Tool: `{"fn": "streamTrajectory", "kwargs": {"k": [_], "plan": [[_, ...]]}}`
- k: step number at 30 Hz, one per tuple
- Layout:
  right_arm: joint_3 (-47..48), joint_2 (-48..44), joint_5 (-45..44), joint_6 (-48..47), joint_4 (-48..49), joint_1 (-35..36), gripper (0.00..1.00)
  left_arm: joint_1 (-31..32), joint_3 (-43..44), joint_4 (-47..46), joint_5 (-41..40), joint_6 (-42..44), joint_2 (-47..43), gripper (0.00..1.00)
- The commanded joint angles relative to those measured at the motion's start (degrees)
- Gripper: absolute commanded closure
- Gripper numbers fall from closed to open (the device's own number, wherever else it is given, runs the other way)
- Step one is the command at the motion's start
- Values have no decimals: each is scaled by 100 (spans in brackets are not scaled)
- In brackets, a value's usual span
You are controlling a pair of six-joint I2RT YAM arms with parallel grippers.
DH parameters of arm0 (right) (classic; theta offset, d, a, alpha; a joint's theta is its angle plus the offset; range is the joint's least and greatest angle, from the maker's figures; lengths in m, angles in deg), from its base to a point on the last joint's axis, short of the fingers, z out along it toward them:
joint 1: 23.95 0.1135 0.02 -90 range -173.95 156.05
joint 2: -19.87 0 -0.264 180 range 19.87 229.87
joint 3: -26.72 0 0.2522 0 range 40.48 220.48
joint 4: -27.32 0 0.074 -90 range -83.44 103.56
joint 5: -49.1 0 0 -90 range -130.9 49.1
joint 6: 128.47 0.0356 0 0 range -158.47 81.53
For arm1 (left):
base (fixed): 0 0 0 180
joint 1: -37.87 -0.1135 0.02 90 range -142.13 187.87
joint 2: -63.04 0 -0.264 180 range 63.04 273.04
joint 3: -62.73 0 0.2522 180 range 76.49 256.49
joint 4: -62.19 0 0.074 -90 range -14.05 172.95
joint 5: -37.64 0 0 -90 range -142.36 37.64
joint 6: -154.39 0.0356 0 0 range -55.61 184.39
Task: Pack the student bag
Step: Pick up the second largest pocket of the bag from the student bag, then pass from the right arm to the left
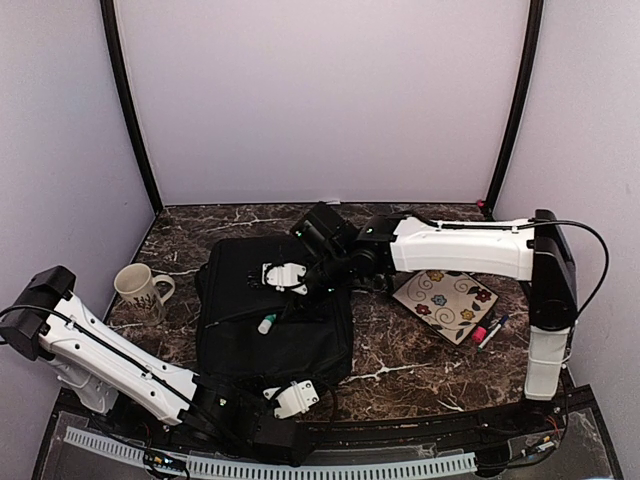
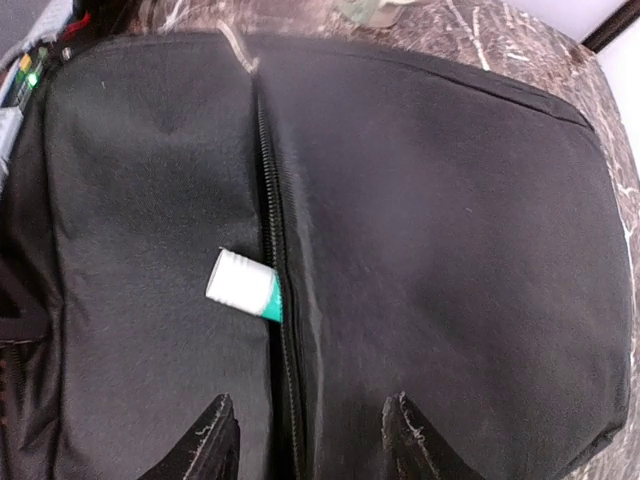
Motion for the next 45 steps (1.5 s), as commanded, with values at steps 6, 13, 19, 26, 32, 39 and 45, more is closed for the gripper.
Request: {"fn": "streamTrajectory", "kwargs": {"k": [6, 13, 19, 26, 32, 39, 45], "plan": [[602, 558, -1848, 30, 405, 212, 63, -6, 101, 52, -205, -170, -105, 100], [795, 202, -1423, 357, 671, 42, 94, 80, 703, 1336, -689, -994, -328, 78], [1185, 203, -466, 653, 245, -158, 100, 158, 1028, 1475, -906, -554, -1321, 54], [1202, 144, -197, 813, 221, -322, 100, 165, 856, 1153, -1017, -277, -2870, 42], [1281, 168, 217, 1020, 193, -415, 100, -437, -409, -230, -500, 355, -4683, 32], [1319, 294, 421, 1100, 167, -417, 100, -1169, -1179, -1157, 228, 950, -5192, 26], [1317, 297, 512, 1158, 155, -417, 100, -2076, -950, -1173, 938, 1147, -4066, 26]]}}
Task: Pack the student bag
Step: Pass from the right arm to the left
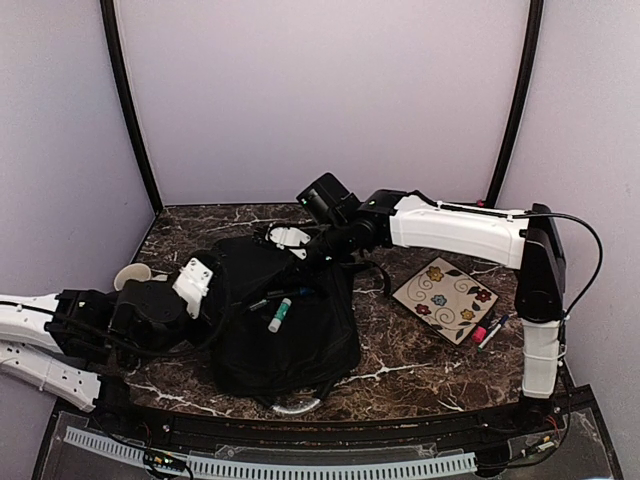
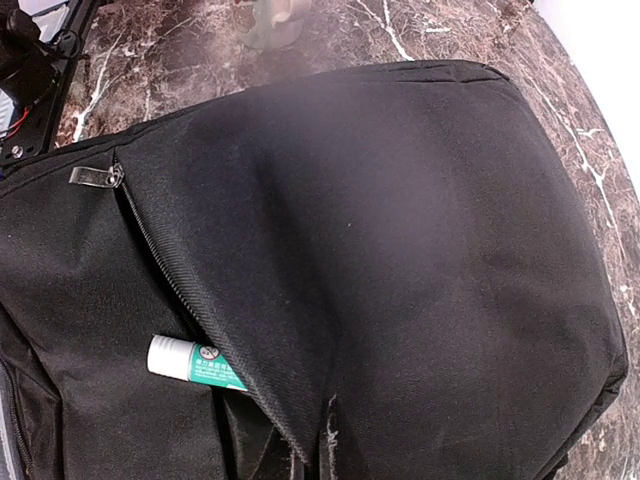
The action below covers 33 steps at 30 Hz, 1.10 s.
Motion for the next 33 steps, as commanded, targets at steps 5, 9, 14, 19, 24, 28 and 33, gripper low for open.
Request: {"fn": "streamTrajectory", "kwargs": {"k": [5, 9, 14, 19, 24, 28, 33], "plan": [[308, -199, 513, 201, 421, -11, 100, -1273, -284, -1186, 1627, 915, 847, 26], [284, -210, 546, 203, 422, -11, 100, -1717, -307, -1640, 1994, 1299, 1202, 26], [243, -269, 611, 203, 432, -17, 100, -2088, -218, -2071, 2444, 1603, 1777, 26], [210, -322, 683, 227, 438, -28, 100, -2381, -187, -2537, 2456, 1818, 2195, 32], [29, -457, 928, 306, 462, -152, 100, -2815, -261, -3006, 2597, 1930, 2174, 59], [-304, -911, 1495, 213, 341, -420, 72, -3149, -179, -3072, 3017, 1912, 2207, 76], [-1221, -1977, 2095, -860, -205, -395, 55, -3256, 121, -2967, 3265, 1818, 2422, 87]]}}
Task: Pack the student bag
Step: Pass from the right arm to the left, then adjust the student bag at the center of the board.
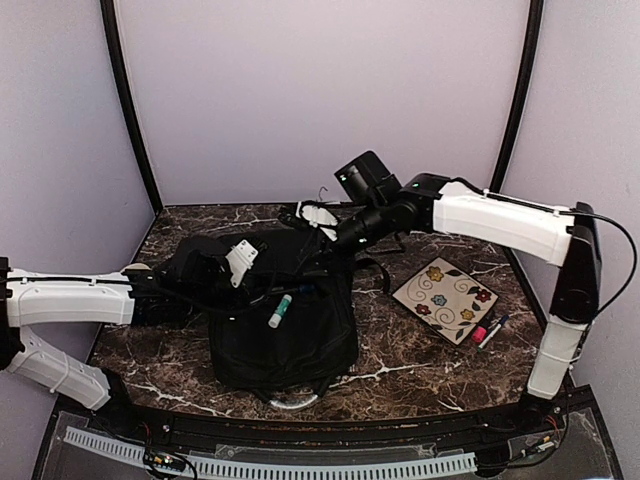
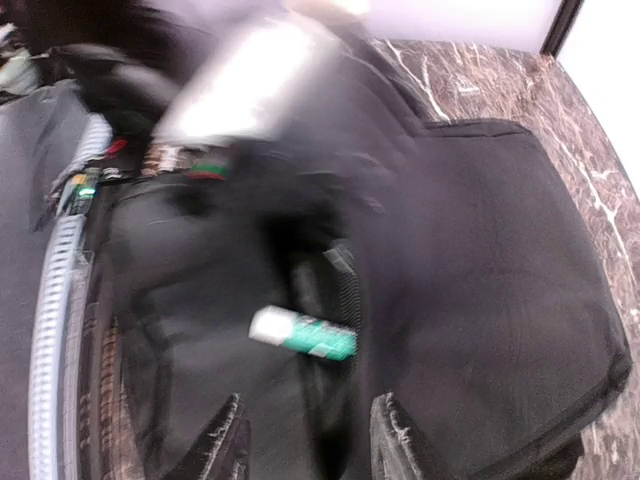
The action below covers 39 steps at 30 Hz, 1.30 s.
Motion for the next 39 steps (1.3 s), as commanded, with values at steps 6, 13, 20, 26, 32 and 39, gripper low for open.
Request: {"fn": "streamTrajectory", "kwargs": {"k": [6, 13, 20, 26, 32, 39], "plan": [[-1777, -1762, -323, -1559, -375, 751, 38, -204, 620, -234, 270, -734, 243, 99], [-2223, -1558, -2434, -2120, -99, 2072, 28, -241, 949, -16, 627, -1208, 440, 100], [-2881, -1033, -4195, -2589, 1079, 2750, 19, -250, 1309, 321, 556, -1146, 518, 100], [-2933, -334, -5598, -2695, 2076, 2798, 29, -258, 1412, 440, 645, -1078, 588, 100], [-2531, -768, -6015, -3236, 2307, 2702, 98, -283, 1496, 650, 634, -899, 621, 100], [1164, -995, -4207, -2343, -242, 1837, 100, -368, 1845, 865, 493, -775, 743, 100]]}}
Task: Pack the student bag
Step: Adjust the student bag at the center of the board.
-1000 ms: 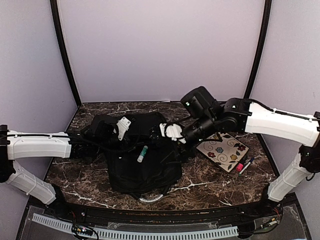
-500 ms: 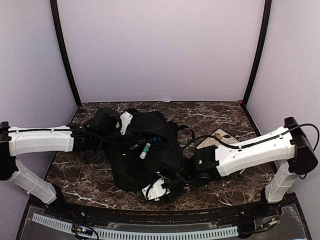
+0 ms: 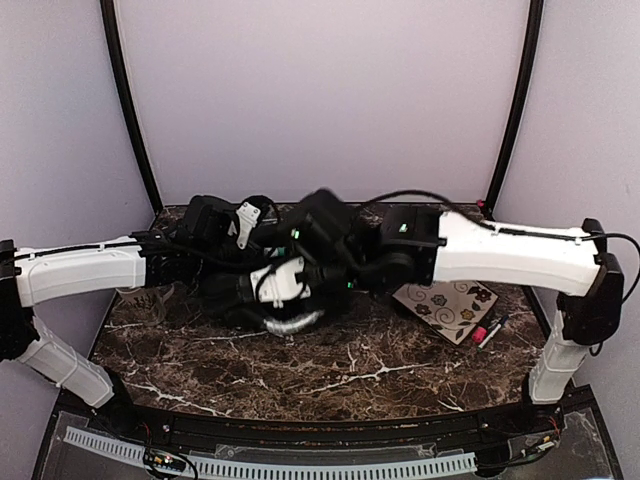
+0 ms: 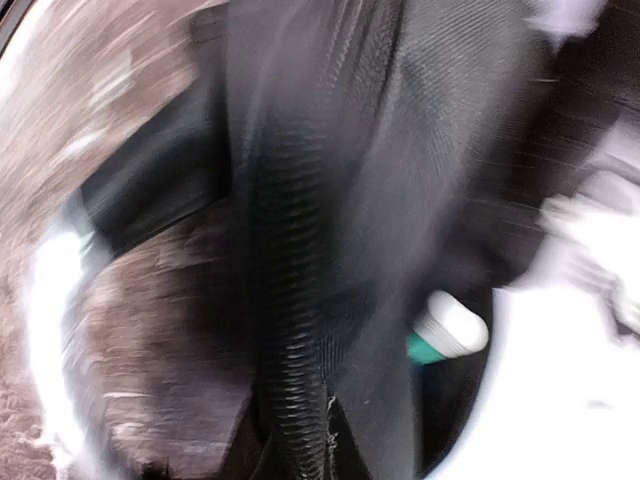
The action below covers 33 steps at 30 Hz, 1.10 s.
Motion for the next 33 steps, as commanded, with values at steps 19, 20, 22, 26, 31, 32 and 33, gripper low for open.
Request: {"fn": "streamTrajectory", "kwargs": {"k": [19, 20, 22, 26, 31, 32, 33], "plan": [[-1535, -1031, 2715, 285, -509, -260, 70, -16, 224, -778, 128, 51, -400, 100], [-1571, -1030, 2714, 322, -551, -263, 64, -19, 117, -901, 193, 5, -456, 100], [-1514, -1309, 2830, 374, -784, -321, 56, -11, 132, -826, 256, 9, -450, 100], [-1152, -1751, 3662, 427, -1458, -827, 42, -13, 503, -247, 416, 261, -177, 100], [-1060, -2253, 4396, 459, -1962, -1855, 37, -15, 419, -122, 618, 533, -56, 100], [-1197, -2345, 4427, 498, -1942, -2154, 37, -14, 342, -162, 628, 584, -60, 100], [-1309, -2448, 4486, 531, -1931, -2416, 38, -15, 262, -225, 653, 625, -75, 100]]}}
